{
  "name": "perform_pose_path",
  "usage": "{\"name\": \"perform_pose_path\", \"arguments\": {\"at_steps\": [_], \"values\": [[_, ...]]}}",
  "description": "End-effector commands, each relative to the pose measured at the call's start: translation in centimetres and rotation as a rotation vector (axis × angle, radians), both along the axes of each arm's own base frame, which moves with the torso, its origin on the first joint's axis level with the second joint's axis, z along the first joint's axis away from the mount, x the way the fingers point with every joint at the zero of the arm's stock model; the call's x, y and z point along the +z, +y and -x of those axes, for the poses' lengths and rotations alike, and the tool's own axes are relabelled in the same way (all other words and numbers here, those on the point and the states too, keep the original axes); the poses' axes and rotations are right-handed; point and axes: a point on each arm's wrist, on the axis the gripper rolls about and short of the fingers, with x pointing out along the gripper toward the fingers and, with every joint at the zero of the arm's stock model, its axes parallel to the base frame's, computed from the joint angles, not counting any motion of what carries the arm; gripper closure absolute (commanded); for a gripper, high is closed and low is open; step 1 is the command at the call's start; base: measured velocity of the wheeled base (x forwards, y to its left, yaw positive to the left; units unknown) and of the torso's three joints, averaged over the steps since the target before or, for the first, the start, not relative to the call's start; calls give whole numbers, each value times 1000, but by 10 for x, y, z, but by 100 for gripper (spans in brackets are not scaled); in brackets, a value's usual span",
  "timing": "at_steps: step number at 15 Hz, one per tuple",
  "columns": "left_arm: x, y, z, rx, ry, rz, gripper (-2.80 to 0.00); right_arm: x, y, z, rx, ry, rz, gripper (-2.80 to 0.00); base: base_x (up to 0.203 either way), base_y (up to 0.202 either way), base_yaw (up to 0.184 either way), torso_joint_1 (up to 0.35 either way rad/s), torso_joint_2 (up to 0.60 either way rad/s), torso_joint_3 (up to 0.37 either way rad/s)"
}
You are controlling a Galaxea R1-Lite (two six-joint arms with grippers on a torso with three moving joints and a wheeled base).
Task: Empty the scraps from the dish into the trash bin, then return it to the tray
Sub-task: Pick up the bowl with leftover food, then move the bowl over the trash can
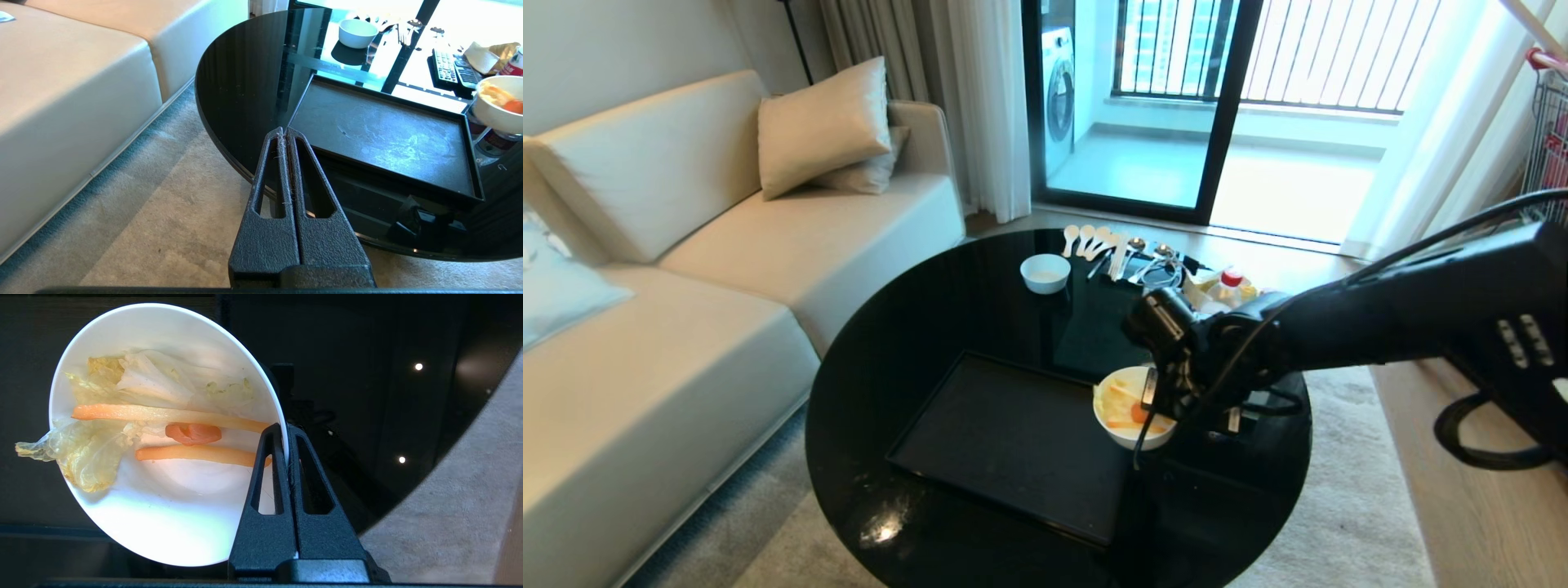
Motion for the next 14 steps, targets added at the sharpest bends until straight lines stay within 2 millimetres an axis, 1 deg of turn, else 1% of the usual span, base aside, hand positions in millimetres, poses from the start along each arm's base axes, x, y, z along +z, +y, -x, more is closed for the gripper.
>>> {"name": "perform_pose_path", "arguments": {"at_steps": [1,3,8,11,12,14], "values": [[0,0,0,1,-1,1,0,27,-26,21,-42,-27,-26,0,0,0,0,0,0,0],[0,0,0,1,-1,1,0,37,-46,35,-92,-33,-45,0,0,0,0,0,0,0],[0,0,0,1,-1,1,0,51,-99,77,-181,-33,-51,0,0,0,0,0,0,0],[0,0,0,1,-1,1,0,56,-132,103,-252,-37,-51,0,0,0,0,0,0,0],[0,0,0,1,-1,1,0,57,-141,111,-271,-36,-50,0,0,0,0,0,0,0],[0,0,0,1,-1,1,0,54,-156,133,-300,-27,-42,0,0,0,0,0,0,0]]}}
